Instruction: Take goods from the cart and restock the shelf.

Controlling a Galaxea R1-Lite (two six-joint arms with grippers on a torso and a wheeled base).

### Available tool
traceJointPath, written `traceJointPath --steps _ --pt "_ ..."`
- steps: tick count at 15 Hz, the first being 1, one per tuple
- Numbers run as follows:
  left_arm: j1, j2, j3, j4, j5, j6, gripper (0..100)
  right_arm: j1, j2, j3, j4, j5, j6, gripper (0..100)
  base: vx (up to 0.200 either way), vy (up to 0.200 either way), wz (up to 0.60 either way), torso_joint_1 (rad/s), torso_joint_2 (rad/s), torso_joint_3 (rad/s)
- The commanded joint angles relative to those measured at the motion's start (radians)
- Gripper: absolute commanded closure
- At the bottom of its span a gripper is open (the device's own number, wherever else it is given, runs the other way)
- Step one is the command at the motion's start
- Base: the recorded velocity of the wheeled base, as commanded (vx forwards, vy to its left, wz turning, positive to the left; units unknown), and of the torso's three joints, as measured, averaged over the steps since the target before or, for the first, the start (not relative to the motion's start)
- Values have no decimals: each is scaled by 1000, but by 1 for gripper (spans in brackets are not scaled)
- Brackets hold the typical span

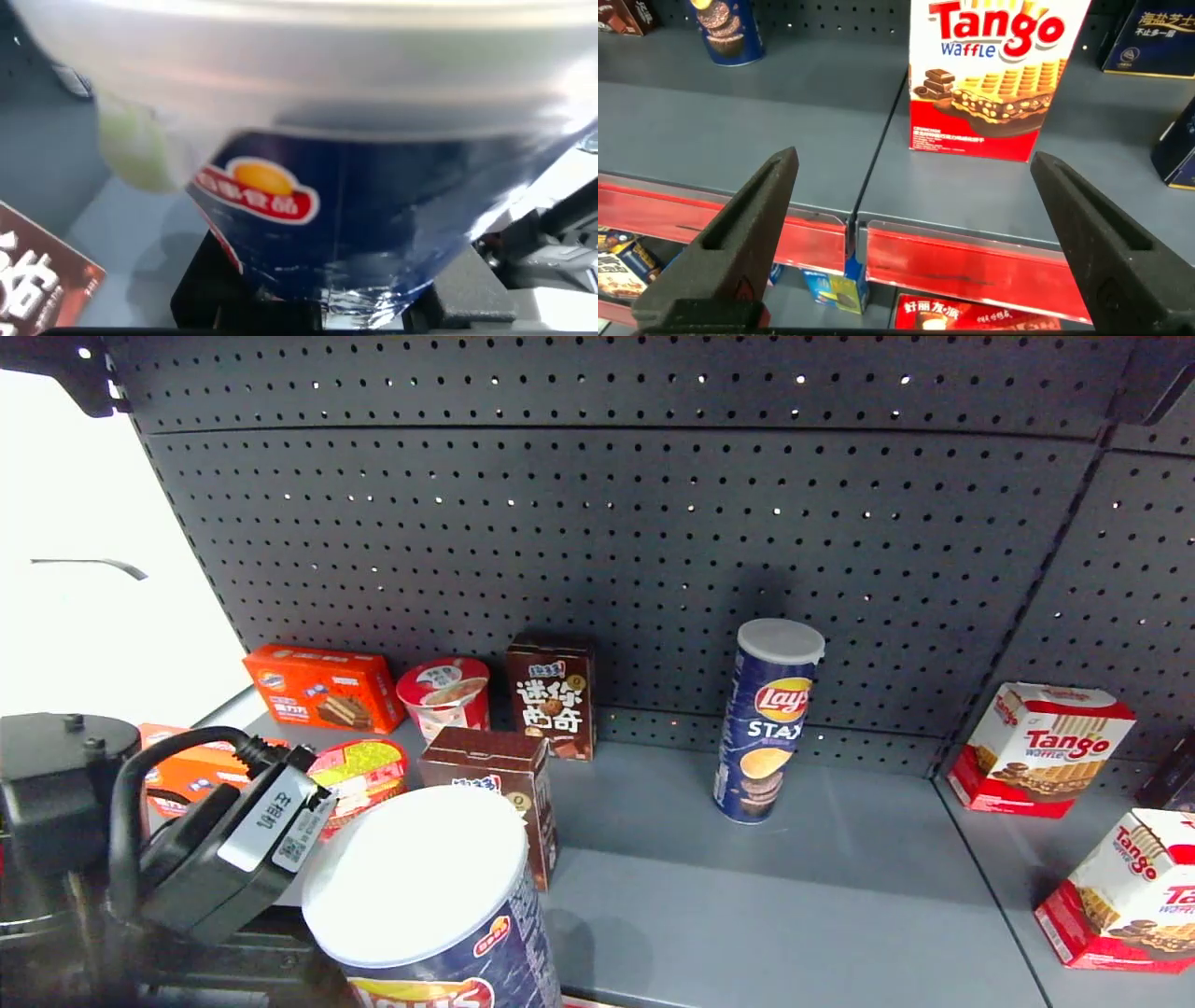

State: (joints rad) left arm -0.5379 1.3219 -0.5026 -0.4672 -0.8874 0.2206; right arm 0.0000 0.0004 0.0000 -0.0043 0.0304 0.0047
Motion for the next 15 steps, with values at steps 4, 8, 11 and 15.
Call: traceJointPath --steps 4,8,11,15 --pt "-7 33 -33 1 1 0 100 0 0 0 0 0 0 0 0 0 -150 2 1 1" --pt "-5 36 -30 1 1 0 100 0 0 0 0 0 0 0 0 0 -150 1 1 1" --pt "-2 39 -27 1 1 0 100 0 0 0 0 0 0 0 0 0 -400 -2 3 2" --pt "1 39 -24 1 1 -1 100 0 0 0 0 0 0 0 0 0 -450 2 -1 5"
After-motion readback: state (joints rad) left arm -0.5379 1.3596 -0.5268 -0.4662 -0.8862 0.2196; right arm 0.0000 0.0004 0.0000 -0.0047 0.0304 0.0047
